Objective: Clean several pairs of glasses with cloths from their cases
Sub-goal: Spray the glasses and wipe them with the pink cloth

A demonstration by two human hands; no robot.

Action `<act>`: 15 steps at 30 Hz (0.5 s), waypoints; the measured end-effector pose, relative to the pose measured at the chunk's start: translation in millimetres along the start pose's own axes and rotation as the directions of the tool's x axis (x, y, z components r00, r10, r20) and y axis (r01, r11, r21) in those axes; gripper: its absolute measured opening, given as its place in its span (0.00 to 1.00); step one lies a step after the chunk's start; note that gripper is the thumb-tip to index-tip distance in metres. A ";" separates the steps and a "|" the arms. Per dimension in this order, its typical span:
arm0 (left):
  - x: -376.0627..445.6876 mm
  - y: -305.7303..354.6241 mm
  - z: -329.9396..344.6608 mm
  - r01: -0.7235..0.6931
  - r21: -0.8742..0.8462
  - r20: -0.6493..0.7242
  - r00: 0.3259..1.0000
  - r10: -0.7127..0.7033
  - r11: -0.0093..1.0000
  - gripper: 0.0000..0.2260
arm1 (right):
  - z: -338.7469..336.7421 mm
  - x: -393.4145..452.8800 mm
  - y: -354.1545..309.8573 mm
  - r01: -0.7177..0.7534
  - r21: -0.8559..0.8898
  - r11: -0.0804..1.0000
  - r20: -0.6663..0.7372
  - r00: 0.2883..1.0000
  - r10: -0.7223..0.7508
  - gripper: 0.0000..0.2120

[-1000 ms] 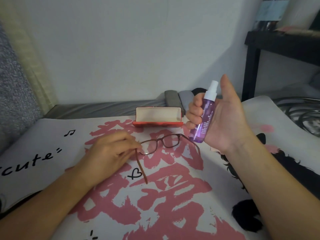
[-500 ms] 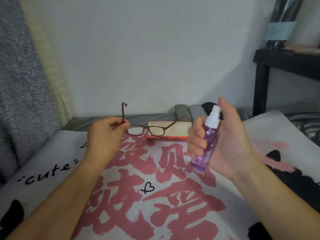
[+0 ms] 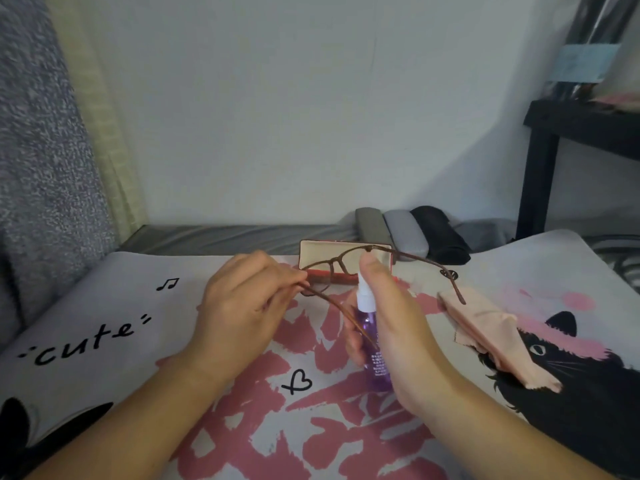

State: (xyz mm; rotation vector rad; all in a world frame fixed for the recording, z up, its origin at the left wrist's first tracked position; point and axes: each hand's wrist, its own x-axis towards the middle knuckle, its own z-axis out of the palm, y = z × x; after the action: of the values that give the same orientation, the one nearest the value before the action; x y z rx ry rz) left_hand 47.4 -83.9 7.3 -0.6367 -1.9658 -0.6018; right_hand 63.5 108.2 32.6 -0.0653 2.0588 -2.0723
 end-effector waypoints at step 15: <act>3.2 0.5 -4.3 -0.039 0.024 0.005 0.999 0.039 0.999 0.09 | -1.8 -1.4 -2.1 0.147 -0.268 0.952 -0.017 0.987 -0.158 0.34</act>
State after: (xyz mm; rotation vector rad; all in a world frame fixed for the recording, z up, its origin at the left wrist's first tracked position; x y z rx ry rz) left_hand 49.1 -85.6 12.0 -0.6606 -1.9576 -0.5525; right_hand 64.3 110.2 34.8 -0.2370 2.4138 -1.8762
